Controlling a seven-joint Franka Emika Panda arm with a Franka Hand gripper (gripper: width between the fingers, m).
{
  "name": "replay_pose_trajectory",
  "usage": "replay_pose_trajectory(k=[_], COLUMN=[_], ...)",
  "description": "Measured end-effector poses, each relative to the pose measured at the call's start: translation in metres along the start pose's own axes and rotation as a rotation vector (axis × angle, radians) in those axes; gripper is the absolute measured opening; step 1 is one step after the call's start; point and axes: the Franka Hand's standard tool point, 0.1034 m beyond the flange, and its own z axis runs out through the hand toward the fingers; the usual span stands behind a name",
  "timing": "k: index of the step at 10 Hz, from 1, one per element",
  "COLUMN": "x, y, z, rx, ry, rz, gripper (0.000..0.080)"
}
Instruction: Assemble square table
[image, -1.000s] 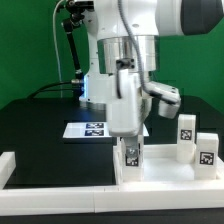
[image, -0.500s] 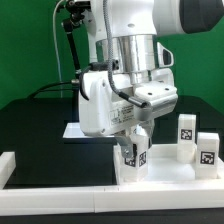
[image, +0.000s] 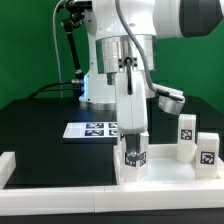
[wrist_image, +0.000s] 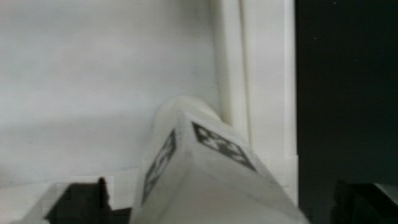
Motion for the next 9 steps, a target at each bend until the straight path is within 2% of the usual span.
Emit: replay_pose_trajectory(k=[1,3,6,8,9], x=[0.0003,0.0017,-0.0058,-0.0042,-0.0041], y=[0.0000,-0.0001,0.0000,0.0001,0.0002], z=[0.0001,0.0005,0.0018,0.0021,0.0022], rx=[0.000,-0.007,-0.052,-0.052,-0.052], ry=[0.001,0.013,0.048,0.049,0.049], rz=[-0.058,-0.293,-0.877,-0.859,-0.846], gripper=[0.0642,0.0649,0.0649,0.0649,0.0536])
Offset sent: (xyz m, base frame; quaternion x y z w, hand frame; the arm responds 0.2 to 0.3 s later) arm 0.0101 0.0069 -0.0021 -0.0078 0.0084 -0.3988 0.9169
